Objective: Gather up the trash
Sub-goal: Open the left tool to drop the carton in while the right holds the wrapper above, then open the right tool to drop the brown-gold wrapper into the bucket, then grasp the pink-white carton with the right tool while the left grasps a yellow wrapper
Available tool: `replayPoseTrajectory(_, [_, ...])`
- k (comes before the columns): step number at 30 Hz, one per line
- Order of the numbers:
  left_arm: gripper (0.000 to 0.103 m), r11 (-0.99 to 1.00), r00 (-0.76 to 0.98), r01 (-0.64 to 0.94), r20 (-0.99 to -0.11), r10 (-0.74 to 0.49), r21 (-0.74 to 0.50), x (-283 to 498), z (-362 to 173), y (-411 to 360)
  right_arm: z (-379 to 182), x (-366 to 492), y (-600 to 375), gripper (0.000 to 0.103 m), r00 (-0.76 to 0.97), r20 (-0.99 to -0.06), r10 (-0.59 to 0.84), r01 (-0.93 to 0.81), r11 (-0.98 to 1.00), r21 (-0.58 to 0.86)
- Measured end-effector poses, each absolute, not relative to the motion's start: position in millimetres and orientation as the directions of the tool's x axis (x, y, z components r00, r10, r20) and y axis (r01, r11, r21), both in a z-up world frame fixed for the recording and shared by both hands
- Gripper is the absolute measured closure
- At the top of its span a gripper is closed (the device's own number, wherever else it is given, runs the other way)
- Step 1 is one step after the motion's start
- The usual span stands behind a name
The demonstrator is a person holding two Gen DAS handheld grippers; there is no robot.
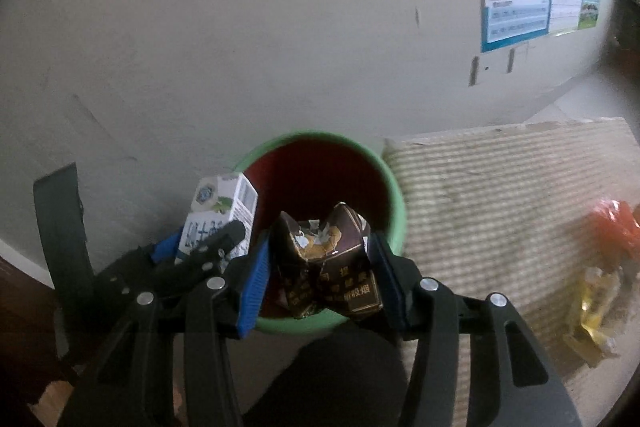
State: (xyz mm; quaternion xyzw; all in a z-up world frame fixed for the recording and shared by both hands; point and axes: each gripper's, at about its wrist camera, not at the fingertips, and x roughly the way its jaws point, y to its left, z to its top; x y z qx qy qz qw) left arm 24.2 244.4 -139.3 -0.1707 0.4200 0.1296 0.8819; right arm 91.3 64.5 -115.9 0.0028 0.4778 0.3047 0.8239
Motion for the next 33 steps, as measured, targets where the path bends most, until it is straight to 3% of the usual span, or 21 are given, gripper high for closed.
replayPoseTrajectory(9, [0.042,0.906,0.603,-0.385,-0.791,0.101,-0.177,26,-143,246,-107,95,75,0.054,0.366,-0.764,0.532,-0.500,0.804,0.321])
replayPoseTrajectory(15, [0.042,0.921,0.606,-0.348,-0.792,0.079,-0.175,25,-140,230,-111,87,23,0.047,0.447,-0.772,0.451,-0.423,0.868,0.261])
replayPoseTrajectory(18, [0.041,0.933,0.609,-0.316,-0.791,0.059,-0.174,26,-138,214,-117,84,-20,0.047,0.499,-0.785,0.367,-0.340,0.916,0.212])
replayPoseTrajectory(25, [0.041,0.968,0.610,-0.209,-0.792,0.019,-0.138,32,-133,161,-150,91,-159,0.047,0.574,-0.817,0.052,0.033,0.996,0.087])
replayPoseTrajectory(30, [0.041,0.980,0.596,-0.134,-0.802,-0.039,-0.148,38,-131,122,-177,108,-220,0.046,0.514,-0.857,0.033,0.216,0.962,0.166])
replayPoseTrajectory(33, [0.041,0.987,0.590,-0.096,-0.806,-0.050,-0.131,42,-129,100,-189,115,-233,0.045,0.480,-0.875,0.060,0.240,0.951,0.196])
